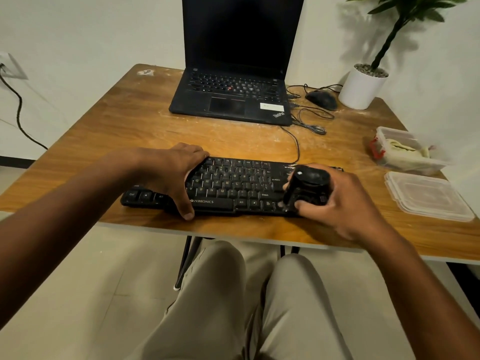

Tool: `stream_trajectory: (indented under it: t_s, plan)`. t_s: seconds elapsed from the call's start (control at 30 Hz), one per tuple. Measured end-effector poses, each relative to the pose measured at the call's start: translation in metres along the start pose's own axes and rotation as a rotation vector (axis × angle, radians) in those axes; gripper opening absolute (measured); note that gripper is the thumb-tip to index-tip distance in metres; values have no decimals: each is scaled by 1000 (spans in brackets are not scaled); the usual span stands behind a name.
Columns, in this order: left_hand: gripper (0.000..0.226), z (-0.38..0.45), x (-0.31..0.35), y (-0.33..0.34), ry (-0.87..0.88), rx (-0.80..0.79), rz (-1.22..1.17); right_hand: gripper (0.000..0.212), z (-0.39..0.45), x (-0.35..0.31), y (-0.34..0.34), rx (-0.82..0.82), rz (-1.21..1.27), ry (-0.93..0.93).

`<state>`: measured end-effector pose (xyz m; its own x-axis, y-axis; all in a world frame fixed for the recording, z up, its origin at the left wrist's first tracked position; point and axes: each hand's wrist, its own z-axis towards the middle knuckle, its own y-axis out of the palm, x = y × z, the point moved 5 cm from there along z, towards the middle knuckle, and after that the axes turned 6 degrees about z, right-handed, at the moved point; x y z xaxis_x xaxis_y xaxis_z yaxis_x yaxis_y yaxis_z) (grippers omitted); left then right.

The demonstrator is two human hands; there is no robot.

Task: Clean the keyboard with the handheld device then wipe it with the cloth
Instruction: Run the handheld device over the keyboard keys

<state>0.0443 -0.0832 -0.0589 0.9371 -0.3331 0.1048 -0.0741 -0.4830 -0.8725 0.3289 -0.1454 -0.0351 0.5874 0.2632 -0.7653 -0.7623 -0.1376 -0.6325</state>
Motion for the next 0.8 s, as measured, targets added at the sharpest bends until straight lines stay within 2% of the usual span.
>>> stream_trajectory:
  t_s: [0.13,0.37,0.43,0.57,0.7,0.8]
  plan:
    - [142,0,-1,0,6,3,-6,54,9,-6,-11,139,54,7]
    - [145,1,-3,1,9,7,3,41,55,-19,47,273,241,51]
    - [146,2,-4,2,12,5,2,40,61,-13,50,310,206,78]
    - [146,4,-6,3,25,11,-1,47,55,15,22,438,131,202]
    - [144,4,-4,0,25,11,17,37,51,36,-19,614,156,290]
    - [143,3,0,-2,7,-17,71,34,60,41,-31,666,211,334]
